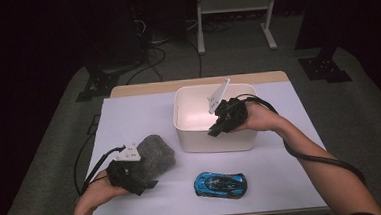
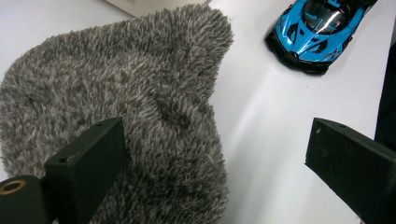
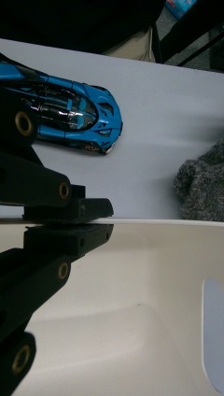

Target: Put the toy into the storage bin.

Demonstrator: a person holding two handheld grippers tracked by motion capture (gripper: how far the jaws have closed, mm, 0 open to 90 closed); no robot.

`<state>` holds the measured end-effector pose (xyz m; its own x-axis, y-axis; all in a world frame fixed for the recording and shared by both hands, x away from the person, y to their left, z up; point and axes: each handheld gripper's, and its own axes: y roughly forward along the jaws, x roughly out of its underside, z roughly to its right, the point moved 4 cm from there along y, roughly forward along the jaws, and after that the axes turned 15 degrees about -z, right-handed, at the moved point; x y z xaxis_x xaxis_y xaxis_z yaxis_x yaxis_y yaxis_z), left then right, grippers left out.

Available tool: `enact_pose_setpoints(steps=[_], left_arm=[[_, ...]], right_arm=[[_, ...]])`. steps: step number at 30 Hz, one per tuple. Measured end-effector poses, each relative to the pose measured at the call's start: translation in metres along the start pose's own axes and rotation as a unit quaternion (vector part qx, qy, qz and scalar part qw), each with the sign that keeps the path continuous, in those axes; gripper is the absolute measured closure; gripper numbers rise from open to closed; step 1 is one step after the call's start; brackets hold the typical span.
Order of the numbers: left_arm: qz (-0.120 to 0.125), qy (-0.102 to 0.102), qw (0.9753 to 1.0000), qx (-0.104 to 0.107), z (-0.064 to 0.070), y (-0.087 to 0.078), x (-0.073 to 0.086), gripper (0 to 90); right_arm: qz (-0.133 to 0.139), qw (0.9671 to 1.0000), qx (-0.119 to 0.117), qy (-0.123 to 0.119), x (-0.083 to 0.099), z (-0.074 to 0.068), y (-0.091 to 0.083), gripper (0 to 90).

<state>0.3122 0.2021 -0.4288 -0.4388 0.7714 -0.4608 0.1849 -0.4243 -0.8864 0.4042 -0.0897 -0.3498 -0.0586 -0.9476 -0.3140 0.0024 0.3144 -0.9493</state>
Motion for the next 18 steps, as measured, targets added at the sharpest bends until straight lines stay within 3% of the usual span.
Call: enact_pose_setpoints(steps=[6,18], left_arm=[[-0.003,0.001,1.0000,0.002,0.001,0.000,0.000,4.4],[-0.007,0.002,1.0000,0.007,0.001,0.003,0.001,4.4]], right_arm=[[0.003,1.0000,-0.004,-0.002,-0.002,-0.011,0.001,85.6],[0.003,1.0000,-0.007,-0.002,-0.006,-0.019,0.002,85.3]])
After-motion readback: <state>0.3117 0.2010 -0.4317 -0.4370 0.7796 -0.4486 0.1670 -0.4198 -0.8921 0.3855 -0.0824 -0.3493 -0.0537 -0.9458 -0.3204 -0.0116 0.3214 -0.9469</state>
